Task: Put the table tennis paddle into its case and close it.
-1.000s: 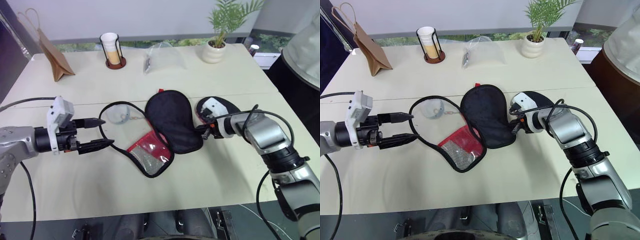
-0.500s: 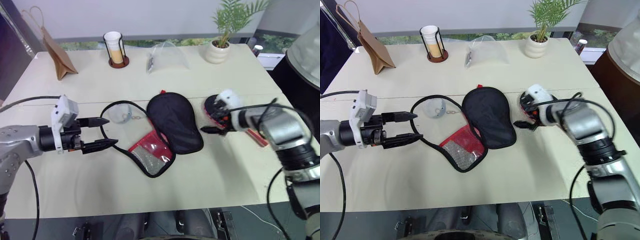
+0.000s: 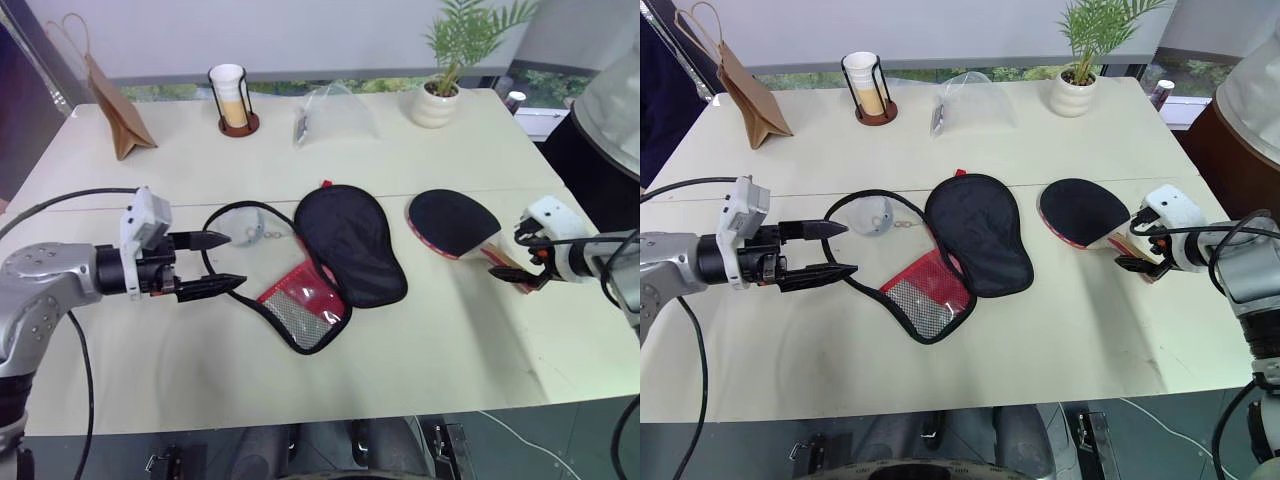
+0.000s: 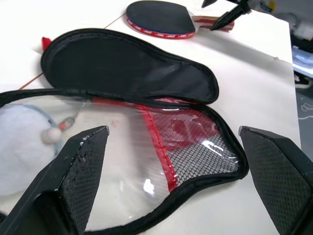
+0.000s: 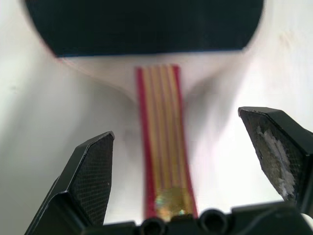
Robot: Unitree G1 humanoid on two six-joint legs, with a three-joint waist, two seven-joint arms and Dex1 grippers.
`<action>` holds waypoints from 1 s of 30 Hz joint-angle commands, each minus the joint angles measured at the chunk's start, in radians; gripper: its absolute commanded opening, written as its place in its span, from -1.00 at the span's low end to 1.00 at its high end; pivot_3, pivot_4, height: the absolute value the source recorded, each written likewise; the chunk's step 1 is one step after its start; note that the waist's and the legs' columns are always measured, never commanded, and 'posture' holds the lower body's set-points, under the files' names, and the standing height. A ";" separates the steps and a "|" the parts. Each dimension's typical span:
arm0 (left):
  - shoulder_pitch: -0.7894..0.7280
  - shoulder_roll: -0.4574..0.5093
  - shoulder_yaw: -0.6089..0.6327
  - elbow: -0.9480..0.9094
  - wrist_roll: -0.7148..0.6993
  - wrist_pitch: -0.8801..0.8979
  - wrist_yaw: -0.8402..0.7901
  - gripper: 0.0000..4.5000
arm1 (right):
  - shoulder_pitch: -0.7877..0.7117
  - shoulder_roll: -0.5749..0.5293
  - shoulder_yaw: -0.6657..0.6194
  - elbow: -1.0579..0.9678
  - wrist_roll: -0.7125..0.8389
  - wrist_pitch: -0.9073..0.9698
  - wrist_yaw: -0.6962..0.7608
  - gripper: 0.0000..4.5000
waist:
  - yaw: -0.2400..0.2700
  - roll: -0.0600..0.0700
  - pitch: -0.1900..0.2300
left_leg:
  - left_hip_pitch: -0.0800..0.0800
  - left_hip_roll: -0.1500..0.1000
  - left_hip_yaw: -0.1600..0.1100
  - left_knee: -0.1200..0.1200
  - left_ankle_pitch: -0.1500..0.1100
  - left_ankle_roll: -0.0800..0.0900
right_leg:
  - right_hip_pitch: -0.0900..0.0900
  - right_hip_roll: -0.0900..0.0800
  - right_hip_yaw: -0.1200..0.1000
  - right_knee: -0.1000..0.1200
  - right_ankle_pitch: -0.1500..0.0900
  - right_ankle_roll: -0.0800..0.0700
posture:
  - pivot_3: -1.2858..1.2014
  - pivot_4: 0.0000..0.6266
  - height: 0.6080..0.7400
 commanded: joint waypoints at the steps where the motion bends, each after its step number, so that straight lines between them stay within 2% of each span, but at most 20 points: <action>1: -0.013 -0.001 0.008 -0.004 0.007 -0.023 -0.008 0.96 | -0.053 0.007 -0.005 0.099 -0.018 -0.027 0.026 0.98 | 0.000 0.000 0.000 | 0.000 0.000 0.000 0.000 0.000 0.000 | 0.000 0.000 0.000 0.000 0.000 0.000 | 0.03 -0.52 0.91; 3: -0.013 -0.003 0.008 -0.005 0.008 -0.024 -0.008 0.96 | -0.069 0.016 -0.003 0.136 -0.017 -0.033 0.038 0.98 | 0.001 0.000 0.000 | 0.000 0.000 0.000 0.000 0.000 0.000 | 0.000 0.000 0.000 0.000 0.000 0.000 | 0.03 -0.52 0.91; 5: -0.009 -0.004 0.010 -0.008 0.009 -0.025 -0.007 0.96 | -0.080 0.025 -0.005 0.155 -0.014 -0.035 0.050 0.74 | 0.001 0.000 0.000 | 0.000 0.000 0.000 0.001 0.000 0.000 | 0.001 0.000 0.000 0.000 0.000 0.000 | 0.03 -0.52 0.91; 6: -0.007 -0.004 0.012 -0.009 0.010 -0.026 -0.007 0.96 | -0.086 0.030 -0.010 0.160 -0.007 -0.027 0.058 0.59 | 0.001 0.000 0.000 | 0.000 0.000 0.000 0.001 0.000 0.000 | 0.001 0.000 0.000 0.000 0.000 0.000 | 0.03 -0.52 0.91; 11: -0.005 -0.007 0.014 -0.014 0.010 -0.025 -0.003 0.96 | -0.094 0.031 -0.025 0.142 0.005 0.007 0.081 -0.55 | 0.001 0.000 0.000 | 0.000 0.000 0.000 0.002 0.000 0.001 | 0.002 0.000 0.000 0.000 0.000 0.000 | 0.03 -0.52 0.91; 12: -0.004 -0.008 0.013 -0.015 0.011 -0.026 -0.002 0.96 | -0.090 0.028 -0.027 0.127 0.007 0.016 0.084 -0.65 | 0.001 0.000 0.000 | 0.000 0.000 0.000 0.002 0.000 0.001 | 0.002 0.000 0.000 0.000 0.000 0.000 | 0.03 -0.52 0.91; 16: -0.010 -0.014 0.006 -0.009 0.016 -0.031 -0.004 0.96 | -0.077 0.012 -0.063 -0.014 0.028 0.109 0.069 -0.64 | 0.001 0.001 0.000 | 0.000 0.000 0.000 0.002 0.000 0.001 | 0.001 0.000 0.000 0.001 0.000 0.000 | 0.03 -0.52 0.91; 18: -0.013 -0.017 0.001 -0.008 0.019 -0.034 -0.008 0.96 | -0.084 0.017 -0.102 -0.120 0.059 0.212 0.047 -0.64 | 0.000 0.002 0.001 | 0.000 0.000 0.000 0.002 0.000 0.001 | 0.000 0.000 0.000 0.001 0.000 0.000 | 0.03 -0.52 0.91; 21: -0.026 -0.024 -0.012 0.000 0.024 -0.037 -0.011 0.96 | -0.105 0.062 -0.154 -0.364 0.133 0.461 -0.015 -0.64 | 0.001 0.005 0.003 | -0.001 0.000 0.000 0.002 0.000 0.001 | 0.000 0.000 0.000 0.001 0.000 0.000 | 0.03 -0.52 0.91; 25: -0.041 -0.037 -0.031 0.006 0.030 -0.039 -0.015 0.96 | -0.135 0.189 -0.151 -0.634 0.193 0.741 -0.130 -0.64 | 0.000 0.005 0.003 | -0.001 0.001 -0.001 0.001 0.000 0.001 | -0.001 0.000 0.000 0.001 0.000 0.000 | 0.03 -0.52 0.91; 30: -0.061 -0.046 -0.047 0.016 0.038 -0.038 -0.023 0.96 | -0.176 0.413 -0.120 -0.768 0.180 0.939 -0.312 -0.64 | 0.010 0.005 0.003 | -0.002 0.000 -0.001 0.002 0.000 0.001 | -0.001 0.000 0.000 0.001 0.000 0.000 | 0.03 -0.52 0.91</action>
